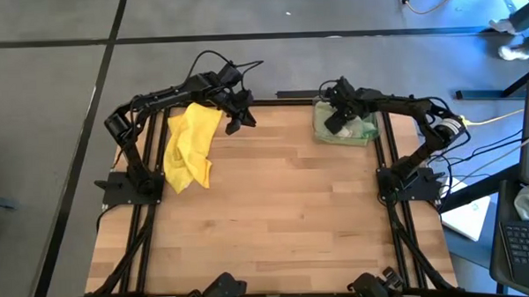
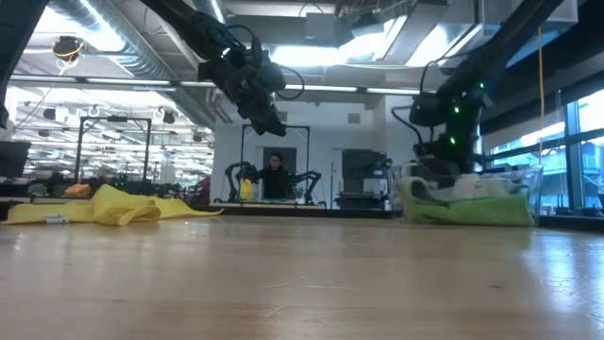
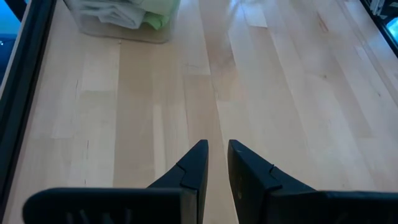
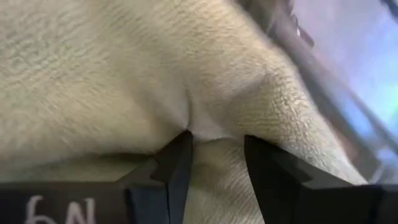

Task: Fold microfiber towels
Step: Put the light green cloth into the transparent bin

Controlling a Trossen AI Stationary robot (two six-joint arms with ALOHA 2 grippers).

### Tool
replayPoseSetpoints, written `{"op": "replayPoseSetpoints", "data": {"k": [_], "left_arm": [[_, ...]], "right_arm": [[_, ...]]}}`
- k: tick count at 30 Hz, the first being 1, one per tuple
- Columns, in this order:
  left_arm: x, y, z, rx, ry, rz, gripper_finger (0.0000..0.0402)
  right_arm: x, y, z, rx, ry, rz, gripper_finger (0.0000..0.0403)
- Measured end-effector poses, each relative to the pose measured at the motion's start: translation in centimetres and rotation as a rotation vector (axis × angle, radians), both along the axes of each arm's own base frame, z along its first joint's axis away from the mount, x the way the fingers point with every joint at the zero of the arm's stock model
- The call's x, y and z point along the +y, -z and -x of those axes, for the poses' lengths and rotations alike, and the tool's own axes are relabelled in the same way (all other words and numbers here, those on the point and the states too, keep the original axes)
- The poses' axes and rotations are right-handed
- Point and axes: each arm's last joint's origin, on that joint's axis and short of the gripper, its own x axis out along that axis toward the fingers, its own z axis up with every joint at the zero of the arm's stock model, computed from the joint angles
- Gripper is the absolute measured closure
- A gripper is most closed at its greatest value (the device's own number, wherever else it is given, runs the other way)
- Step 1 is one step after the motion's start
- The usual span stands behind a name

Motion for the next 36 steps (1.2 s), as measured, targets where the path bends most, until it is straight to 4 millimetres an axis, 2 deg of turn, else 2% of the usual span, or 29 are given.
{"op": "replayPoseSetpoints", "data": {"k": [9,13,17,26,30,33,36], "left_arm": [[0.0,0.0,0.0,0.0,0.0,0.0,0.0347],[0.0,0.0,0.0,0.0,0.0,0.0,0.0347],[0.0,0.0,0.0,0.003,0.0,0.003,0.0347],[-0.7,0.0,-0.5,0.002,0.022,0.001,0.0347],[-1.0,0.0,-0.8,0.0,0.038,-0.004,0.0347],[-1.1,0.0,-0.9,-0.001,0.04,-0.011,0.0347],[-1.1,0.0,-0.9,-0.002,0.04,-0.013,0.0347]], "right_arm": [[-0.4,-7.2,-1.9,-0.122,-0.044,0.145,0.025],[-0.3,-8.5,-2.3,-0.16,-0.042,0.145,0.025],[-0.1,-7.7,-2.4,-0.177,-0.06,0.115,0.025],[0.7,-3.3,-1.7,-0.19,-0.051,0.136,0.025],[1.5,-1.6,-1.0,-0.156,-0.057,0.089,0.025],[1.9,-1.2,-0.7,-0.12,-0.059,0.047,0.025],[1.8,-1.7,-0.8,-0.117,-0.06,0.041,0.025]]}}
